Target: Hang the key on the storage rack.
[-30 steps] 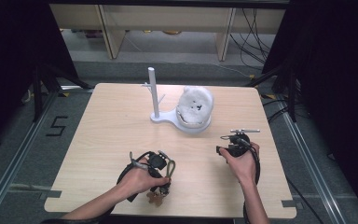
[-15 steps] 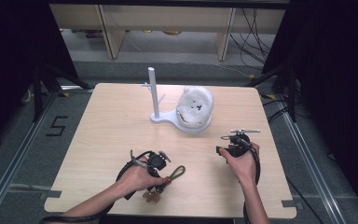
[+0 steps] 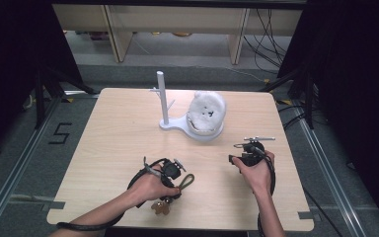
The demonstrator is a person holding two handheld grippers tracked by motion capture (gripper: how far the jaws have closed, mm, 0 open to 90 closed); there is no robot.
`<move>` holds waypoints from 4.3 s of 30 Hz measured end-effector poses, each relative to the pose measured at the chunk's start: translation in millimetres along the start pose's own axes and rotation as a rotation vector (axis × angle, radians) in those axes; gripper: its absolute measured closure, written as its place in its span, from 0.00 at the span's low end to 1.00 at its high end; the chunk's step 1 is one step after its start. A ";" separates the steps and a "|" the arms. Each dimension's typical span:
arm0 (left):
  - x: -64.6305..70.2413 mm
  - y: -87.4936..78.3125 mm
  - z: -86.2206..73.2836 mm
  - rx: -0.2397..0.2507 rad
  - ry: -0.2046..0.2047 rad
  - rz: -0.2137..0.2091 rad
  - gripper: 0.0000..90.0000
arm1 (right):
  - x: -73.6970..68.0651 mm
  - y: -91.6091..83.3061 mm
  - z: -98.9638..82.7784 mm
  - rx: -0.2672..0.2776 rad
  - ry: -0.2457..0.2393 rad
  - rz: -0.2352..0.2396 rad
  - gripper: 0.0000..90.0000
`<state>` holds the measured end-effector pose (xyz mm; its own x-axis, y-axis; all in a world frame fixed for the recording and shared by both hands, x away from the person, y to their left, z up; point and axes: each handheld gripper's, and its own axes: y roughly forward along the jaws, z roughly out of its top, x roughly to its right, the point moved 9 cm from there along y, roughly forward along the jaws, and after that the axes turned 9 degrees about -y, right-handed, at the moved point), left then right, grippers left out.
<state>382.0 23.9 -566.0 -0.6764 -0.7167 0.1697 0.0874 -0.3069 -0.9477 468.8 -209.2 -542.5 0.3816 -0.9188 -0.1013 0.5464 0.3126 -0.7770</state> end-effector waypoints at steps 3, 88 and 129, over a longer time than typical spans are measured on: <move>0.1 0.1 -0.1 -0.003 0.023 0.016 0.62 | -0.7 -0.7 -1.1 -0.010 0.018 -0.006 0.48; -83.4 -120.6 5.0 0.790 -0.179 0.045 0.77 | 0.4 -3.6 5.1 0.077 -0.001 -0.015 0.47; -117.5 -156.7 -7.0 1.014 -0.263 0.102 0.77 | -1.3 -3.8 5.1 0.090 0.018 -0.021 0.46</move>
<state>442.7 160.5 -439.4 -0.4619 -0.8447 0.2704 0.7881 -0.5308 -0.3119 470.1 -207.9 -536.2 0.3559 -0.9294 -0.0973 0.6195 0.3126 -0.7201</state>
